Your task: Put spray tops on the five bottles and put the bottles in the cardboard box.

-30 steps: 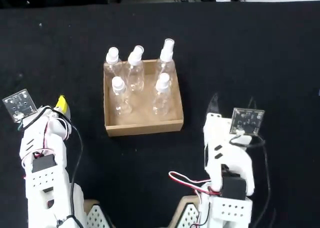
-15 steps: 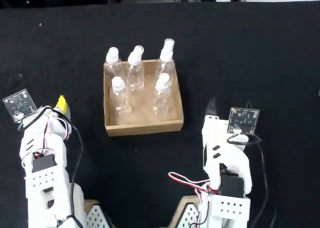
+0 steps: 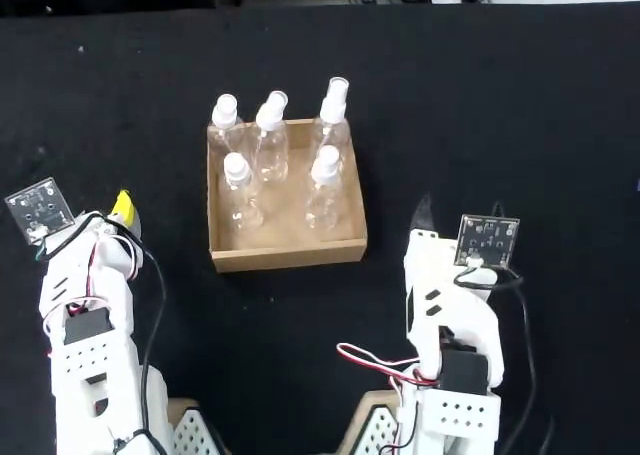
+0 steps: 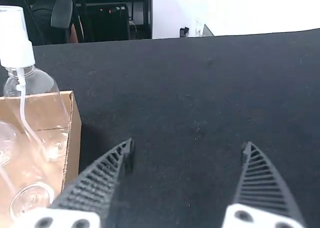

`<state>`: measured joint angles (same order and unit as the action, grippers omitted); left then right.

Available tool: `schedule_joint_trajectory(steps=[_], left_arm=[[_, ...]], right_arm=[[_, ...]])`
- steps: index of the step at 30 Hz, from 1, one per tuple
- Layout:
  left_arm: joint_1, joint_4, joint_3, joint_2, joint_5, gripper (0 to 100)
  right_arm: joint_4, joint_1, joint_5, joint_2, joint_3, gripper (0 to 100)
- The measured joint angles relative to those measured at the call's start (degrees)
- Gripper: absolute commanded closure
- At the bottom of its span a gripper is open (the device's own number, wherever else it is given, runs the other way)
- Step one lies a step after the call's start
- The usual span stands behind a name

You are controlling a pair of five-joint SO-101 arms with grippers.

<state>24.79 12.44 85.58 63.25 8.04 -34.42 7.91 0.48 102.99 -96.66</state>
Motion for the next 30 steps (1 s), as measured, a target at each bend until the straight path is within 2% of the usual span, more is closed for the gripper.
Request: schedule_joint_trajectory(steps=[10,12,15,16,17,30], left_arm=[[0.00,0.00,0.00,0.00,0.00,81],[0.00,0.00,0.00,0.00,0.00,83],[0.00,0.00,0.00,0.00,0.00,95],[0.00,0.00,0.00,0.00,0.00,98],[0.00,0.00,0.00,0.00,0.00,96],[0.09,0.00,1.23,0.00,0.00,97]], right_arm=[[0.00,0.00,0.00,0.00,0.00,72.9],[0.00,0.00,0.00,0.00,0.00,80.5],[0.00,0.00,0.00,0.00,0.00,98.5],[0.00,0.00,0.00,0.00,0.00,98.9],[0.00,0.00,0.00,0.00,0.00,96.6],[-1.05,0.00,0.00,0.00,0.00,98.8]])
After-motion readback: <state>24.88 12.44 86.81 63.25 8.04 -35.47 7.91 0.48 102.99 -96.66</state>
